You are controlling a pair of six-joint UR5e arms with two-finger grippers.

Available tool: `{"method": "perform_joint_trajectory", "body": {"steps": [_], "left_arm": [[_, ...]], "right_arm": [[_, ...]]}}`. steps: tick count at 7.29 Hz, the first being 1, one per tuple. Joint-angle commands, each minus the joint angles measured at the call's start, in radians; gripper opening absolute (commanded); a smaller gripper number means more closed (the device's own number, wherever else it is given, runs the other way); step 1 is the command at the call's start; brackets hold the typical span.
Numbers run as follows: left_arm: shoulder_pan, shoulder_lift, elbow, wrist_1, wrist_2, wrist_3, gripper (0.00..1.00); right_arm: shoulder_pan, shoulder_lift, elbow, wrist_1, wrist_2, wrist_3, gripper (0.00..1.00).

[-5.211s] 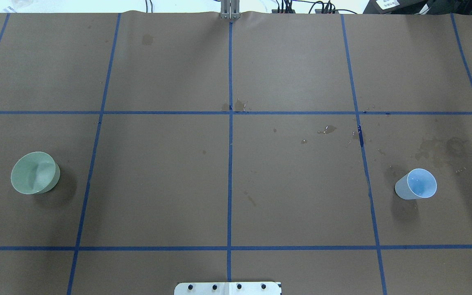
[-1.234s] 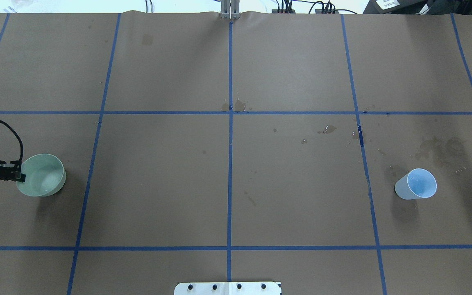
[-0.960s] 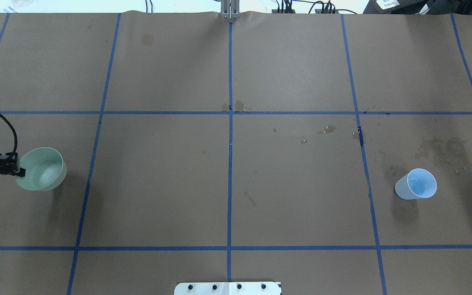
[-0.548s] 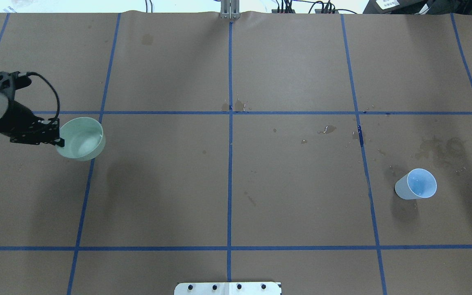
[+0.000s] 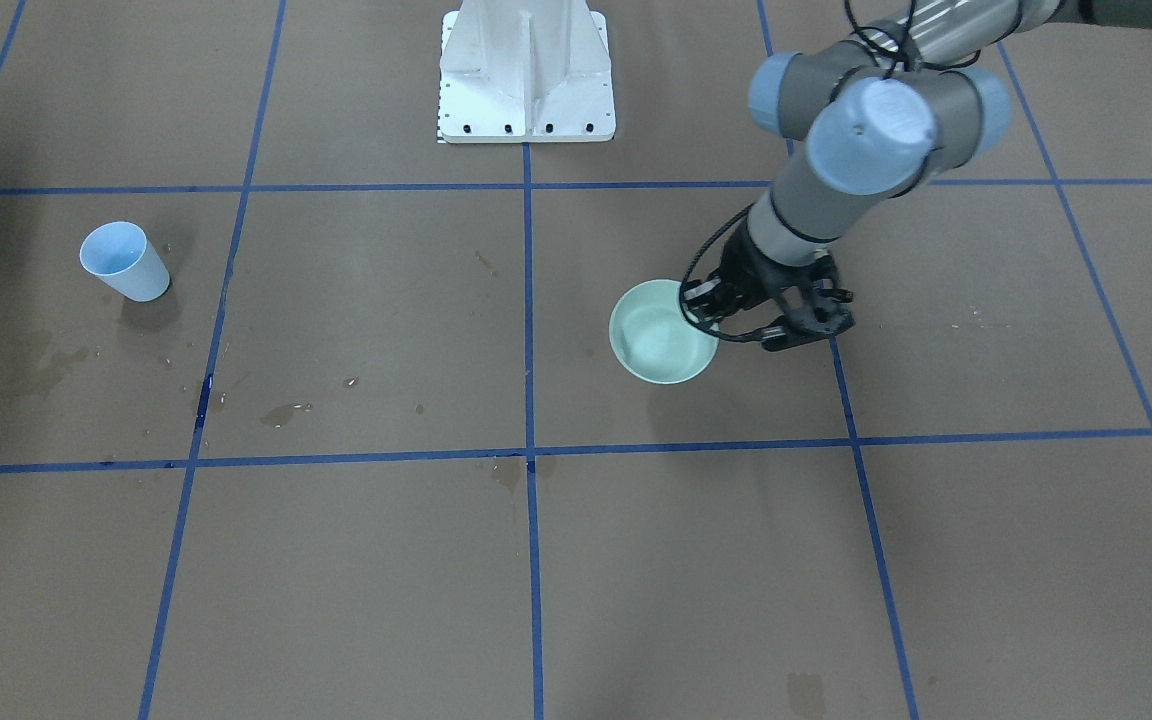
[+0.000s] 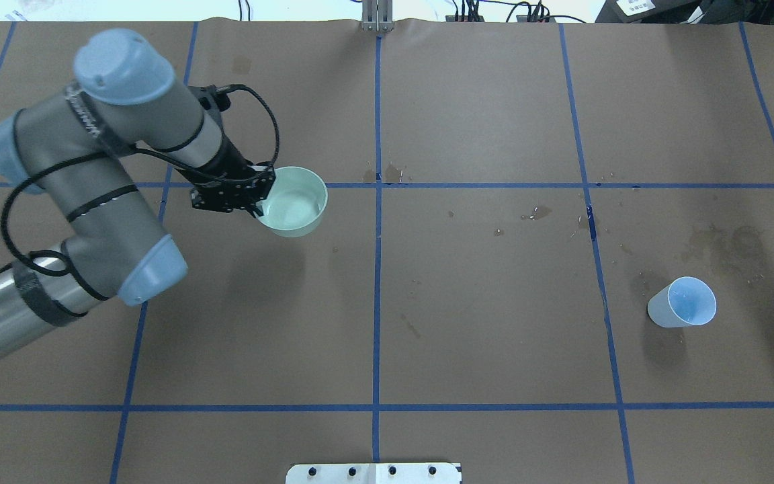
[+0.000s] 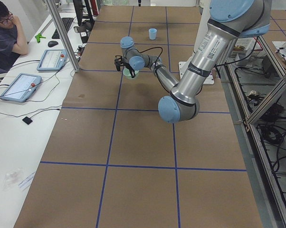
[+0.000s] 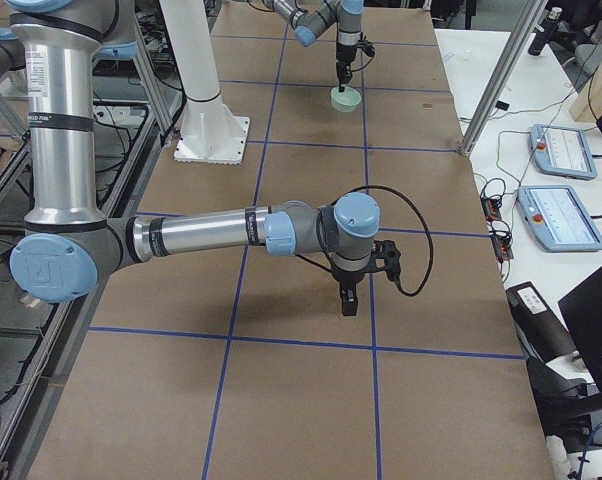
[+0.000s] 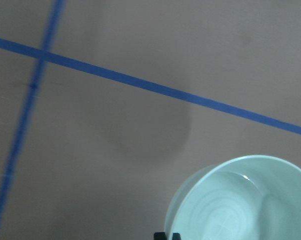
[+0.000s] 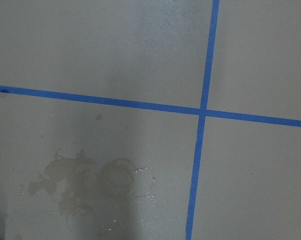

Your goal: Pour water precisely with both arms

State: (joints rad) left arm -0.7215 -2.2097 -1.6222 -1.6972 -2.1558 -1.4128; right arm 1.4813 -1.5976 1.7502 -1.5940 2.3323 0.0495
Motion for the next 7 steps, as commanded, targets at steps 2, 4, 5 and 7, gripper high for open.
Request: {"method": "perform_joint_trajectory", "body": {"steps": [2,4,5,7], "left_arm": [[0.114,-0.194,0.218,-0.051,0.125,-0.104,0.0],[0.114,-0.197,0.271,-0.111,0.125,-0.104,0.0],[0.116,-0.199,0.271,-0.111,0.125,-0.104,0.0],[0.116,-0.199,0.271,-0.11,0.125,-0.097,0.99]], "right_arm": [[0.0,-0.002,-0.003,0.0,-0.001,0.001,1.0],[0.001,-0.002,0.002,0.0,0.01,0.001,1.0],[0.001,-0.002,0.002,0.0,0.012,0.001,1.0],[0.001,-0.002,0.0,0.0,0.015,0.0,1.0]]}}
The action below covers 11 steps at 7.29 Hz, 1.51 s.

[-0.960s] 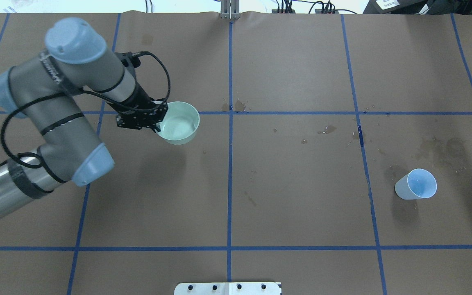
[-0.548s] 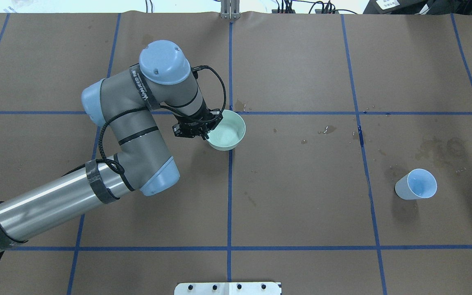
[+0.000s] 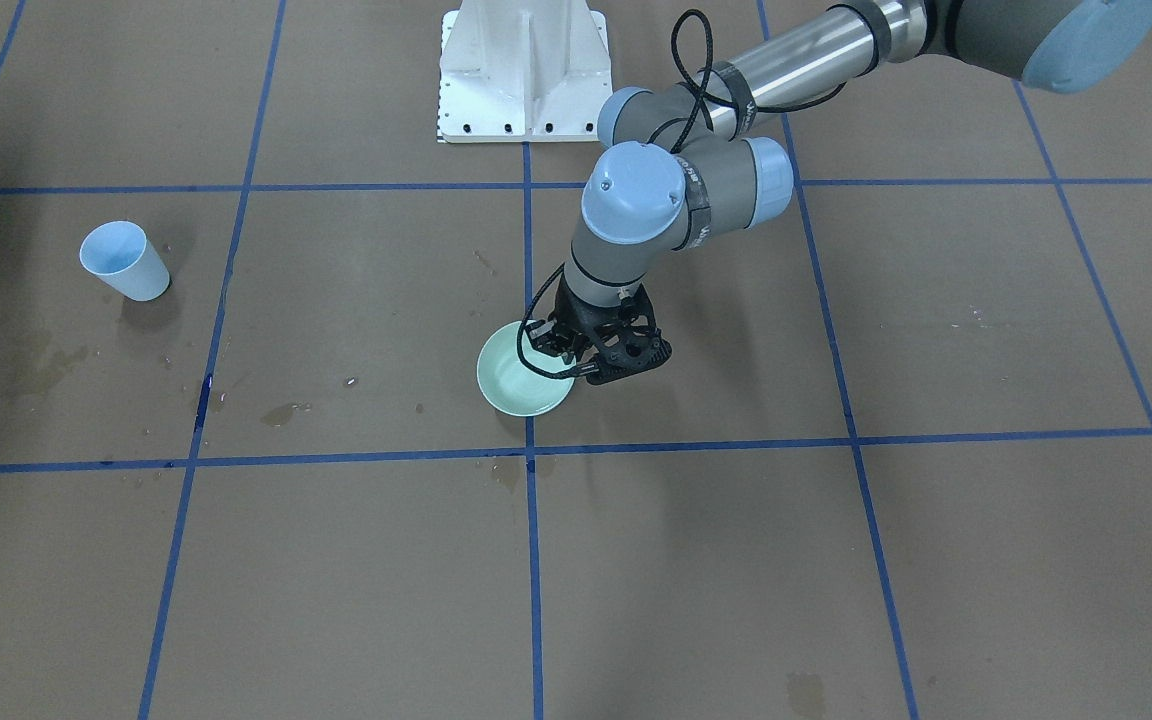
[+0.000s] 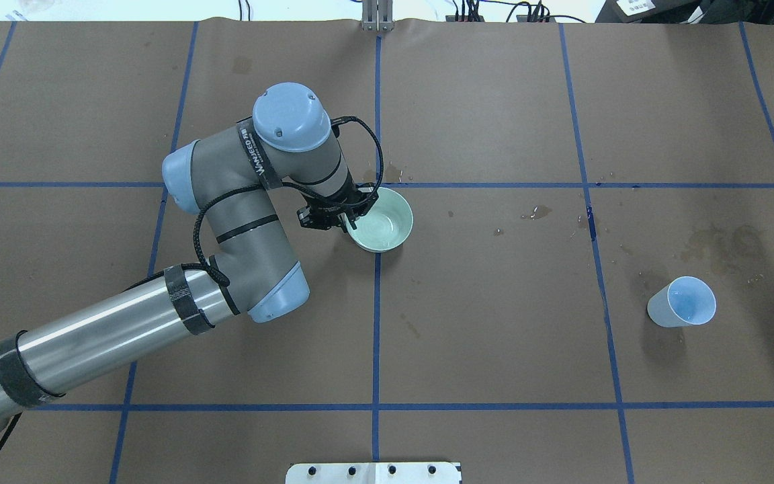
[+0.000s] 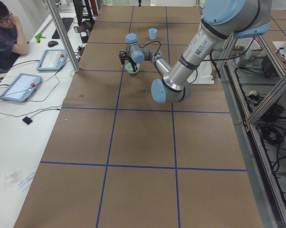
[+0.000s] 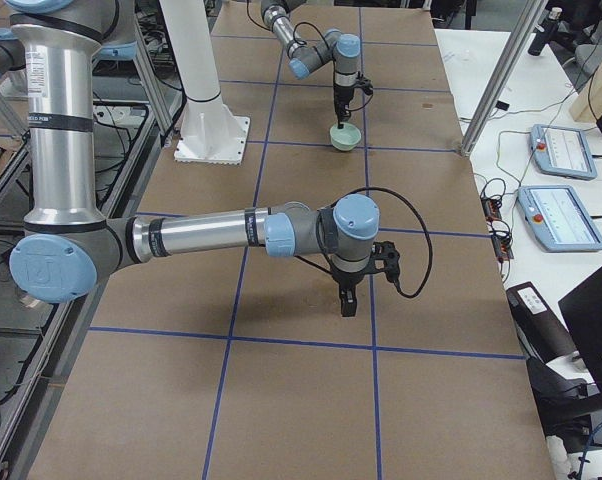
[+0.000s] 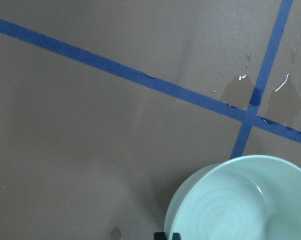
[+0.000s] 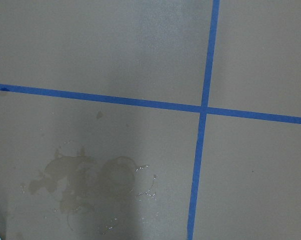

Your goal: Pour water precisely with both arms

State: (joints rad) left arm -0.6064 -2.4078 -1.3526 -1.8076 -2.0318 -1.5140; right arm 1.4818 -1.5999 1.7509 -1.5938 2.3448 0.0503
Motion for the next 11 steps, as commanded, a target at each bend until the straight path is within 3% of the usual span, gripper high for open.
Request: {"method": "perform_joint_trajectory", "body": {"steps": [1,2,3,6,7,8,9,10,11], "left_arm": [[0.0,0.001,-0.002,0.001,0.001,0.005,1.0],[-0.006,0.001,-0.019,0.004,0.001,0.005,1.0],[-0.039,0.007,-0.076,0.02,-0.005,0.006,1.0],[-0.104,0.106,-0.323,0.294,-0.015,0.124,1.0],[-0.122,0.151,-0.373,0.306,-0.015,0.141,1.0],[-0.122,0.174,-0.388,0.304,-0.013,0.143,1.0],[-0.122,0.176,-0.388,0.304,-0.01,0.143,1.0],[-0.122,0.191,-0.392,0.303,-0.005,0.143,1.0],[-0.127,0.206,-0.396,0.303,-0.005,0.162,1.0]], "right_arm": [[0.0,0.001,0.002,0.0,0.002,0.0,1.0],[0.0,0.009,0.021,-0.003,0.002,0.003,1.0],[0.0,0.006,0.113,-0.009,-0.022,0.117,1.0],[-0.151,-0.09,0.379,0.0,-0.158,0.449,1.0],[-0.296,-0.165,0.532,0.02,-0.297,0.694,0.99],[-0.433,-0.196,0.624,0.02,-0.396,0.909,0.99],[-0.591,-0.19,0.654,0.018,-0.463,1.115,0.99],[-0.837,-0.189,0.668,0.015,-0.704,1.316,1.0],[-0.997,-0.192,0.682,0.008,-0.881,1.4,1.0]]}}
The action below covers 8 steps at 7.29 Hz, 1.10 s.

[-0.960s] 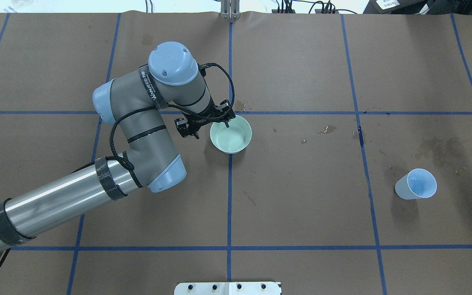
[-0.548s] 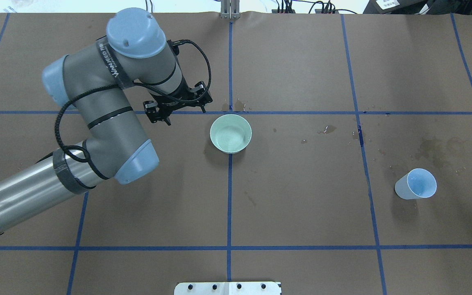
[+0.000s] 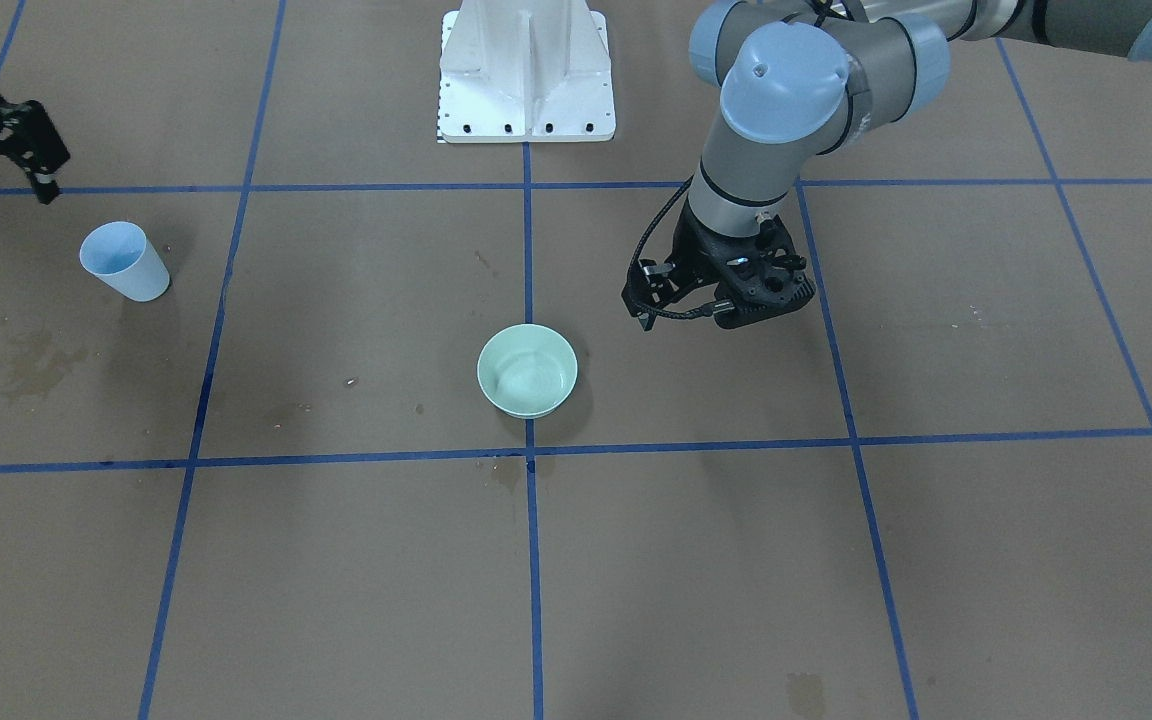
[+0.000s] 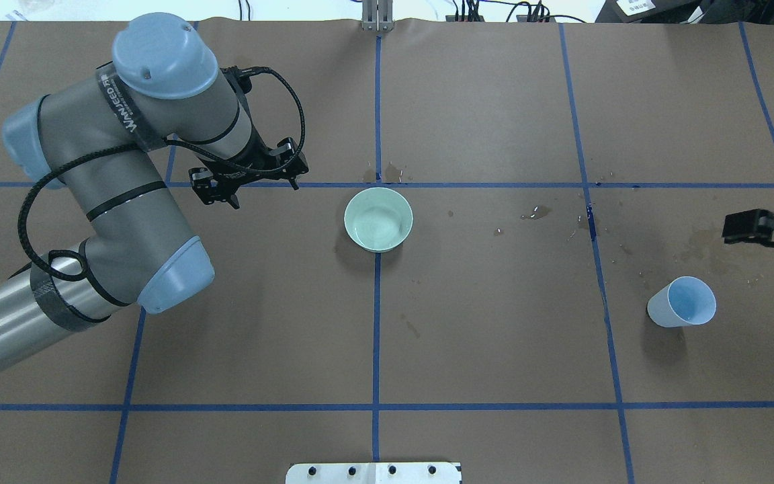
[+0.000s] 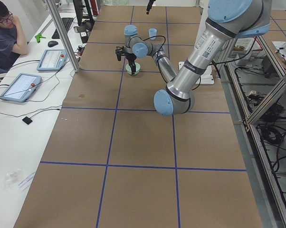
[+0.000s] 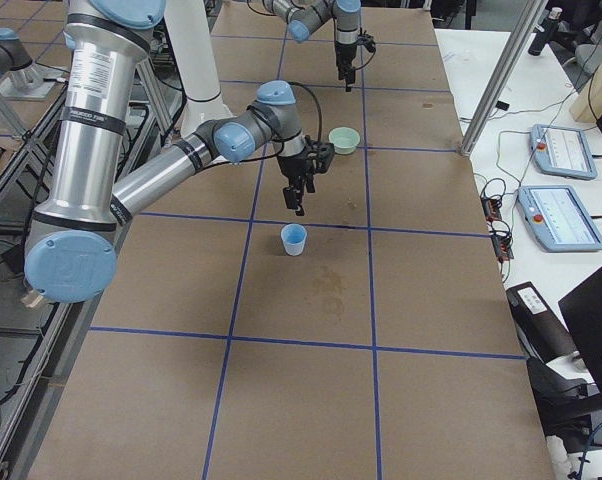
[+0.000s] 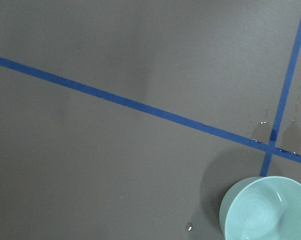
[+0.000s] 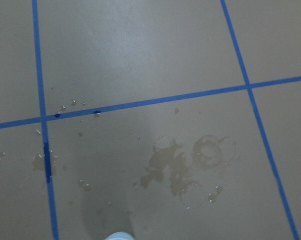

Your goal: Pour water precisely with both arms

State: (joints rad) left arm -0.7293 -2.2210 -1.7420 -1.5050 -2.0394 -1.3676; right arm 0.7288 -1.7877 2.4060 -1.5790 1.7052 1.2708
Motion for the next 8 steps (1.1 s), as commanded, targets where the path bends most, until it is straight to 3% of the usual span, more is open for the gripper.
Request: {"method": "perform_joint_trajectory", "body": {"steps": [1,2,4,5,8], "left_arm": [[-0.007,0.04,-0.01,-0.001,0.004,0.025,1.0],[-0.007,0.041,-0.013,-0.001,0.004,0.025,1.0],[-0.007,0.052,-0.014,-0.003,0.004,0.025,1.0],[-0.007,0.055,-0.016,-0.003,0.004,0.025,1.0],[-0.007,0.06,-0.017,-0.003,0.002,0.025,1.0]], "right_arm": [[-0.291,-0.01,0.038,-0.018,-0.274,0.255,1.0],[-0.474,-0.019,0.036,-0.086,-0.496,0.388,1.0],[-0.694,0.001,0.032,-0.284,-0.703,0.627,1.0],[-0.741,0.002,0.018,-0.349,-0.735,0.701,0.99],[-0.793,0.001,-0.143,-0.348,-0.898,0.852,0.98]]}}
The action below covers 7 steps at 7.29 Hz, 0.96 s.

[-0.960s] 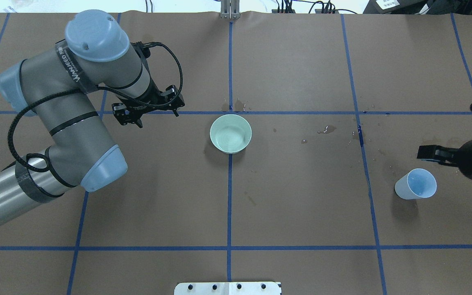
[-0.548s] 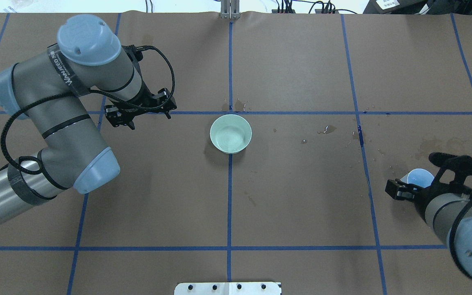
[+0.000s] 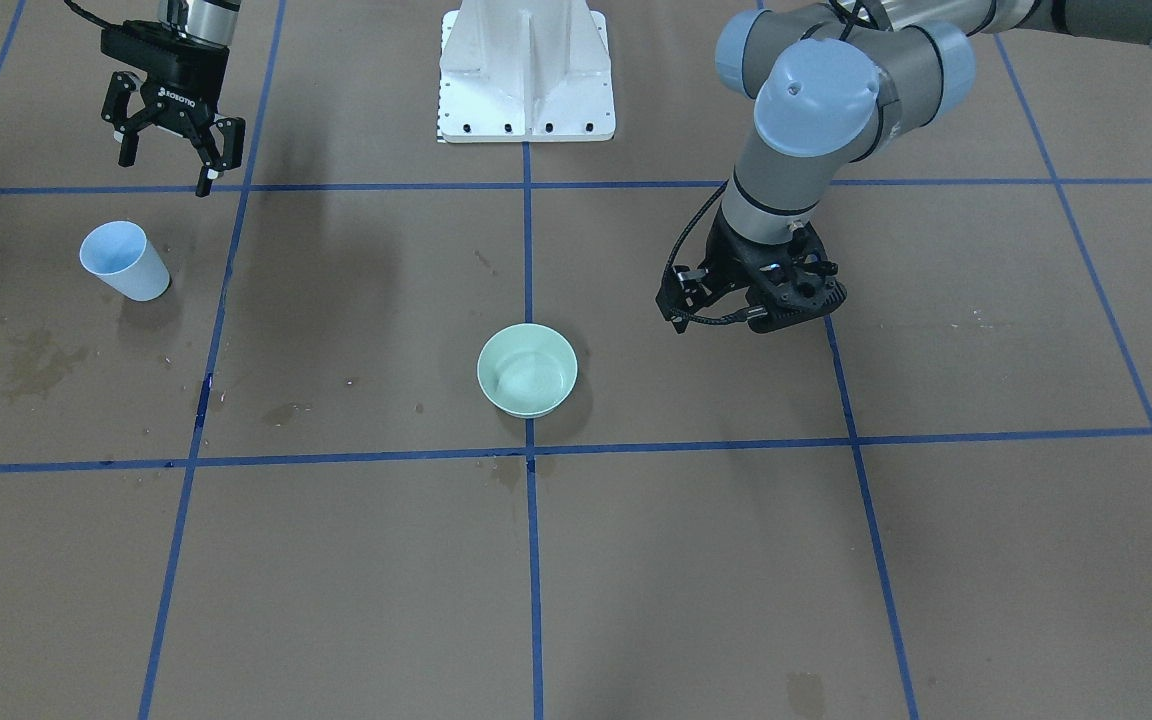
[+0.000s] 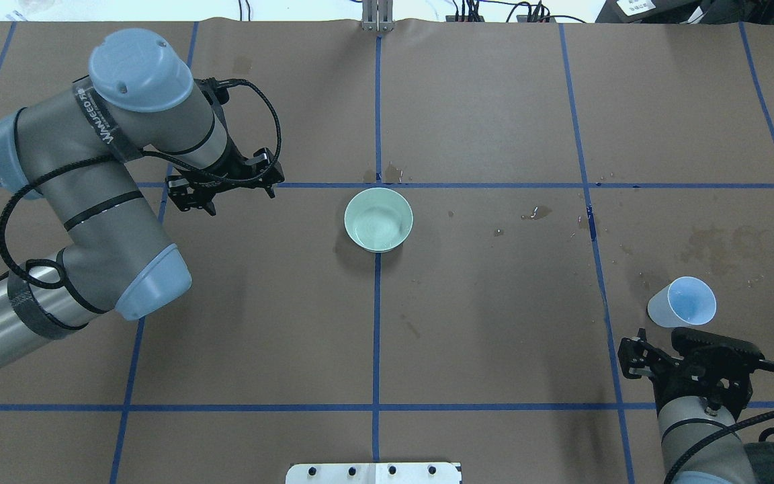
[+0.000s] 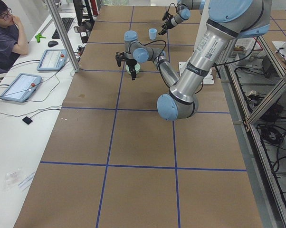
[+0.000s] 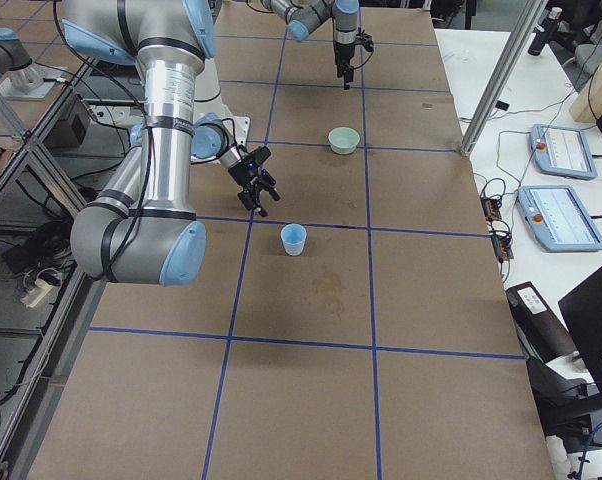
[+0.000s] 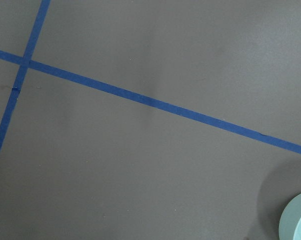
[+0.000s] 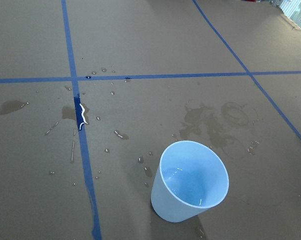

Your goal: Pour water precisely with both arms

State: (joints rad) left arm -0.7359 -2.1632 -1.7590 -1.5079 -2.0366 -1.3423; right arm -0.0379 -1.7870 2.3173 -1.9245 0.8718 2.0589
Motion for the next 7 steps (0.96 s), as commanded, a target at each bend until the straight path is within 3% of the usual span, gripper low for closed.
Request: {"method": "perform_joint_trajectory", "body": {"steps": [1,7], "left_arm": [[0.0,0.002,0.0,0.0,-0.001,0.0,1.0],[0.001,0.002,-0.002,0.0,-0.004,0.0,1.0]], "right_arm": [[-0.036,0.0,-0.096,-0.002,-0.089,0.125,0.98],[-0.037,0.001,-0.262,0.001,-0.162,0.219,0.96]]}}
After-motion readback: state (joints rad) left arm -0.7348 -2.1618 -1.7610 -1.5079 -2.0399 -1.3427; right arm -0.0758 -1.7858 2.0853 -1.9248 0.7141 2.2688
